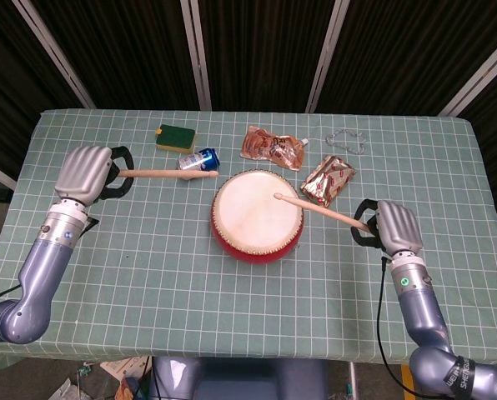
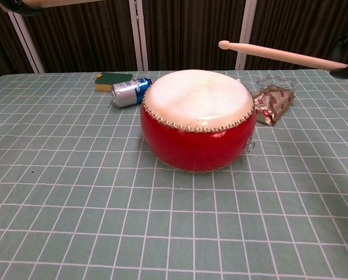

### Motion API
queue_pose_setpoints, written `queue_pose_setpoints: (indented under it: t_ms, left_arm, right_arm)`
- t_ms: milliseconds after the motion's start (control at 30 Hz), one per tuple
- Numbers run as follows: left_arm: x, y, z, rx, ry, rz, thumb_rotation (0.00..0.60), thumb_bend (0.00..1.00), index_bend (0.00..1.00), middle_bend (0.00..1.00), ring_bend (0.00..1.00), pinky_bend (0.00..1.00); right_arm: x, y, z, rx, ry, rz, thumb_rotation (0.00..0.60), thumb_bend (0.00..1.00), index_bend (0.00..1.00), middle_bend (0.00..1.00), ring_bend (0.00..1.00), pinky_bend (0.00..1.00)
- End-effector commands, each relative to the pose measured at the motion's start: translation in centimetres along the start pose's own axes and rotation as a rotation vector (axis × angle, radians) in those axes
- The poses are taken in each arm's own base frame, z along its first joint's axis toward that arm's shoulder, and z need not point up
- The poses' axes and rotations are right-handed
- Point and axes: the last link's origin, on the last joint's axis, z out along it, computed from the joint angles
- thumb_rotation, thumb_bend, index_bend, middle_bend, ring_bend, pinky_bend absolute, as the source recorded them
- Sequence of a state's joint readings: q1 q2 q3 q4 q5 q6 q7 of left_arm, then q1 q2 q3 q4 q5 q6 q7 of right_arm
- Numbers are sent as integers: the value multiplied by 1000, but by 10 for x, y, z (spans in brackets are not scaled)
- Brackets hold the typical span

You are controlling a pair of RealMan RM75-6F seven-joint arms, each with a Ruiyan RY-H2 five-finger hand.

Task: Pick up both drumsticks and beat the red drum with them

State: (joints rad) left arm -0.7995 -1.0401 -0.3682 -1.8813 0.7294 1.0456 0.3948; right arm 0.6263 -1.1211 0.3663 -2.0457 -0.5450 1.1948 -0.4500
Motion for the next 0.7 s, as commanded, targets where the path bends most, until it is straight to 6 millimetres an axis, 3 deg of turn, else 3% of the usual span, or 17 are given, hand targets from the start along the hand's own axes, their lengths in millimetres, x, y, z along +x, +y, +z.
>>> queue_pose_setpoints:
  t_ms: [33,233,367,467,567,633,700]
  left_arm:
    - [1,0,1,-7,5,2,600,584,791,1000,1000,1000]
    - [8,-3,4,-10,20,-1,600,584,791,1000,1000,1000]
    - [12,-5,3,-6,25,-7,600,585,791,1000,1000,1000]
    - [15,-7,1,-5,28,-9,600,584,791,1000,1000,1000]
    - [15,-9,-1,-4,25,-23,600,584,791,1000,1000,1000]
    - [13,-10,-3,-6,17,-29,600,584,791,1000,1000,1000]
    - [11,-11,-5,-7,9,-30,600,584,791,1000,1000,1000]
  right_arm:
    - [4,-1,6,-14,29,28,600,587,972,1000,1000,1000]
    - [26,-10,10,-6,84,179,600,587,972,1000,1000,1000]
    - [27,-16,11,6,79,218,600,586,973,1000,1000,1000]
    - [13,-22,15,18,51,144,600,587,972,1000,1000,1000]
    - [-13,-26,21,40,67,-120,600,588,972,1000,1000,1000]
    - [-42,-30,24,58,84,-372,600,587,972,1000,1000,1000]
    - [-66,-35,23,61,80,-519,600,587,972,1000,1000,1000]
